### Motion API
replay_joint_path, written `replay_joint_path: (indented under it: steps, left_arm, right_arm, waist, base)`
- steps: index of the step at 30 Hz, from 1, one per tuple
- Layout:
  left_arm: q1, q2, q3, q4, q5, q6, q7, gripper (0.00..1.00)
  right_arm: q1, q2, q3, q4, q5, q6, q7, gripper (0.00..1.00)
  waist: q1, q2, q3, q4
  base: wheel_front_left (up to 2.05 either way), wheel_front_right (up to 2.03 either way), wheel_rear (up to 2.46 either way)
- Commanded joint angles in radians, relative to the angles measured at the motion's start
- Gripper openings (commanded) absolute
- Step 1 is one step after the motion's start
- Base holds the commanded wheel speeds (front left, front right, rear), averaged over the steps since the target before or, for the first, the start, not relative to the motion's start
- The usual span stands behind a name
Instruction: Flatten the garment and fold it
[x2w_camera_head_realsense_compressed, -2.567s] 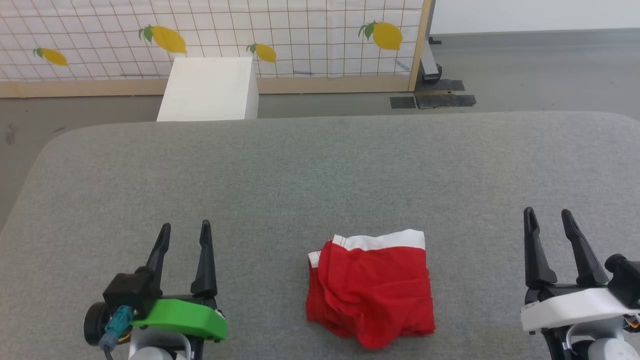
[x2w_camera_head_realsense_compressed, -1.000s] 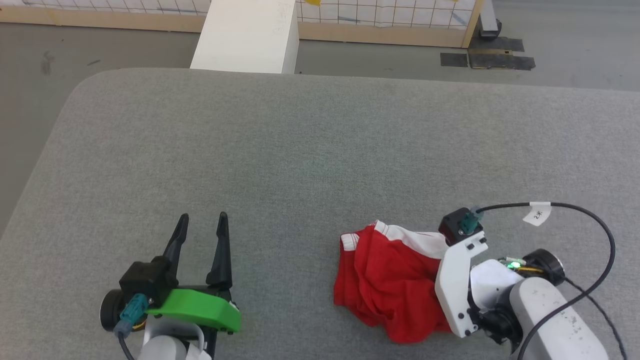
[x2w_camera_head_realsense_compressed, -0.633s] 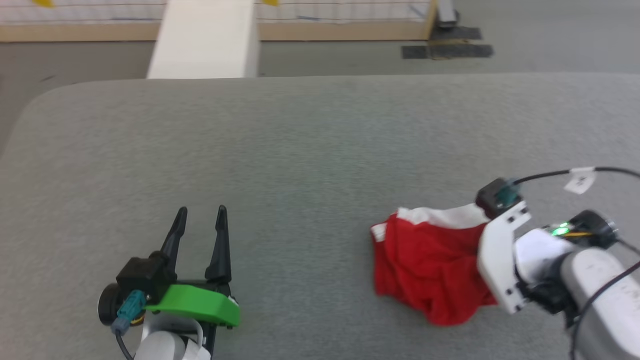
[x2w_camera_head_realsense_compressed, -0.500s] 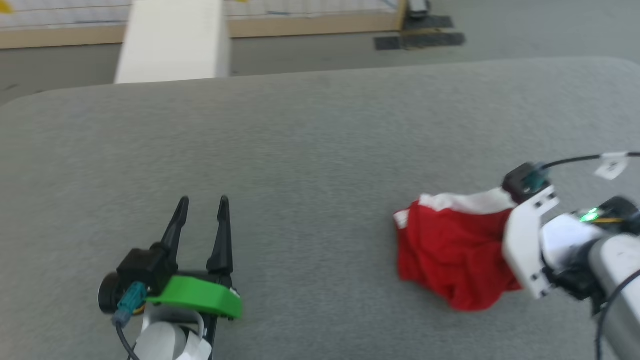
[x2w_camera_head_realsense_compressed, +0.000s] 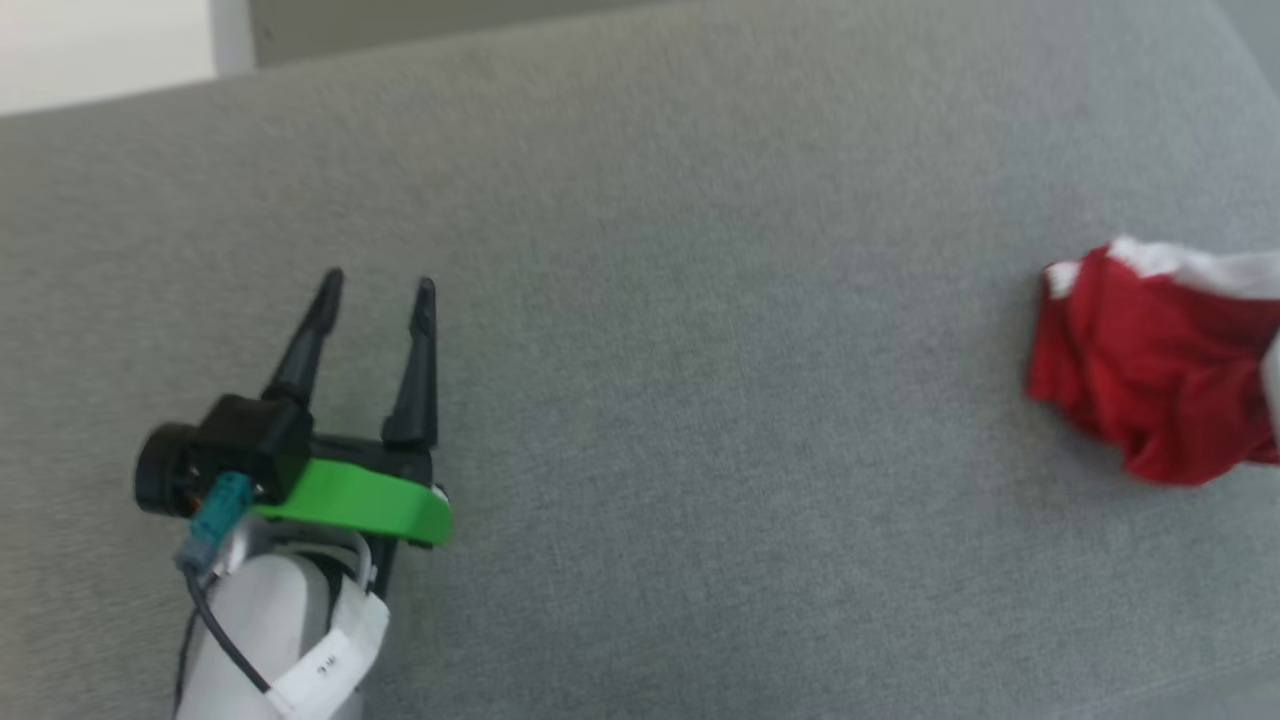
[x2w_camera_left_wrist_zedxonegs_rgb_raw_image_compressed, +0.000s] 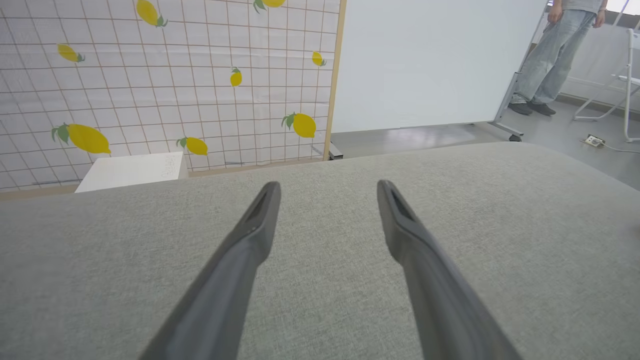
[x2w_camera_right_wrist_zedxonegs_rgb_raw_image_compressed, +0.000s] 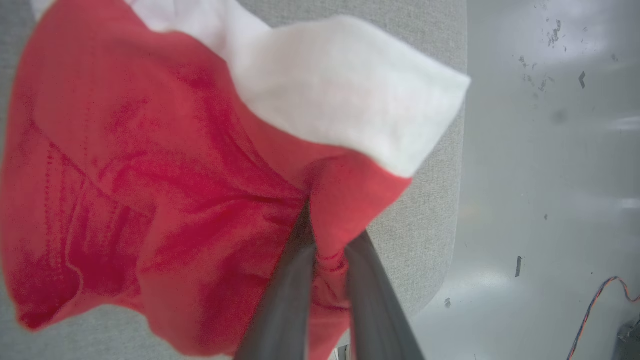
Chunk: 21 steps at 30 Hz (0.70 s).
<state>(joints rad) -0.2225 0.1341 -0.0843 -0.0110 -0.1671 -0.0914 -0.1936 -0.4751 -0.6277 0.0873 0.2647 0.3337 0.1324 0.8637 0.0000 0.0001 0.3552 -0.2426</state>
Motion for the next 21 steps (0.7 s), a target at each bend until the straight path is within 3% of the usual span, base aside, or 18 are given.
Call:
replay_joint_path:
  steps: [1, 12, 13, 14, 21]
  left_arm:
    - [-0.018, 0.016, 0.004, -0.018, 0.006, 0.002, 0.008, 1.0]
    - [-0.023, 0.076, 0.03, -0.143, 0.02, 0.017, 0.078, 1.0]
    - [-0.021, 0.078, 0.031, -0.148, 0.019, 0.018, 0.08, 1.0]
    - [-0.018, 0.08, 0.032, -0.153, 0.018, 0.019, 0.082, 1.0]
    - [-0.007, 0.078, 0.033, -0.153, 0.011, 0.029, 0.075, 1.0]
  right_arm:
    - [-0.028, -0.002, -0.017, 0.016, -0.018, -0.002, -0.016, 0.0]
    - [-0.162, 0.061, -0.237, 0.181, -0.201, -0.002, -0.161, 0.03]
    - [-0.171, 0.069, -0.248, 0.191, -0.216, -0.002, -0.174, 0.33]
    - [-0.183, 0.074, -0.263, 0.203, -0.239, -0.002, -0.189, 1.0]
    - [-0.224, 0.101, -0.341, 0.259, -0.306, -0.002, -0.282, 1.0]
  waist:
    - [0.0, -0.0001, 0.138, -0.055]
    - [0.0, -0.0001, 0.262, -0.049]
    - [0.0, -0.0001, 0.263, -0.049]
    - [0.0, -0.0001, 0.264, -0.048]
    - [0.0, -0.0001, 0.233, -0.044]
  base:
    - [0.0, 0.0, 0.0]
    - [0.0, 0.0, 0.0]
    - [0.0, 0.0, 0.0]
    - [0.0, 0.0, 0.0]
    - [0.0, 0.0, 0.0]
